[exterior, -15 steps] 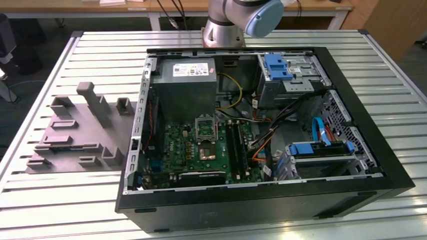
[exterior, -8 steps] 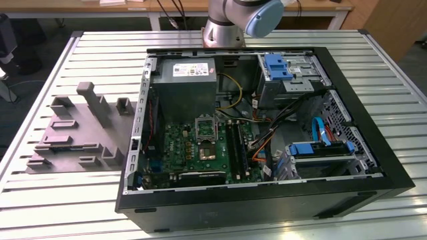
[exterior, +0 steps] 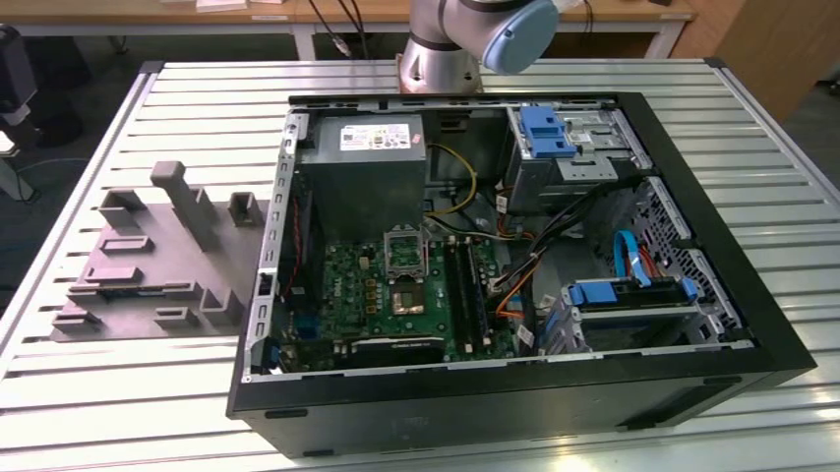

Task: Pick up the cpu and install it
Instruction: 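Pick up the cpu and move it towards the insertion slot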

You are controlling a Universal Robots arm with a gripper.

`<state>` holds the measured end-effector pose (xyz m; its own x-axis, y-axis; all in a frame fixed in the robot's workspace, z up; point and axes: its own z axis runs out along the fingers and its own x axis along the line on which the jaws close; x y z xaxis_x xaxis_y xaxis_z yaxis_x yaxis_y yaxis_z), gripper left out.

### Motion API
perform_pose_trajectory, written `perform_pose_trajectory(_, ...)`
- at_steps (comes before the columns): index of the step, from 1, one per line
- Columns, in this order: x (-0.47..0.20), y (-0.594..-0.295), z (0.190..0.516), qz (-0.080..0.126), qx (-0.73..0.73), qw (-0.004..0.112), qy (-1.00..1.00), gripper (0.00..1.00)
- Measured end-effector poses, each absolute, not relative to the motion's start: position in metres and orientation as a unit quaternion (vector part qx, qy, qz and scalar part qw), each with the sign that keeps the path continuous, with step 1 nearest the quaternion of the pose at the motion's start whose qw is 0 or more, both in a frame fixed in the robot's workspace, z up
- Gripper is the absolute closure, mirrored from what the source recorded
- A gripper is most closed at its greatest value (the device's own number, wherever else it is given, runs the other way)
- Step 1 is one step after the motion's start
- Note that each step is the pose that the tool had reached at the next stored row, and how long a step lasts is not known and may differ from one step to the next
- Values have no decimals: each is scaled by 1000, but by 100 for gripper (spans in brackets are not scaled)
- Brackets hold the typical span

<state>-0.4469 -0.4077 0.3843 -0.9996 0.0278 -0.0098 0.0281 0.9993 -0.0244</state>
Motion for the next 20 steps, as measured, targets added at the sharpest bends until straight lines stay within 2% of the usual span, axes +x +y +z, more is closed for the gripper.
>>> perform_pose_trajectory(20,-437,-408,384,-12,14,5,1000,53)
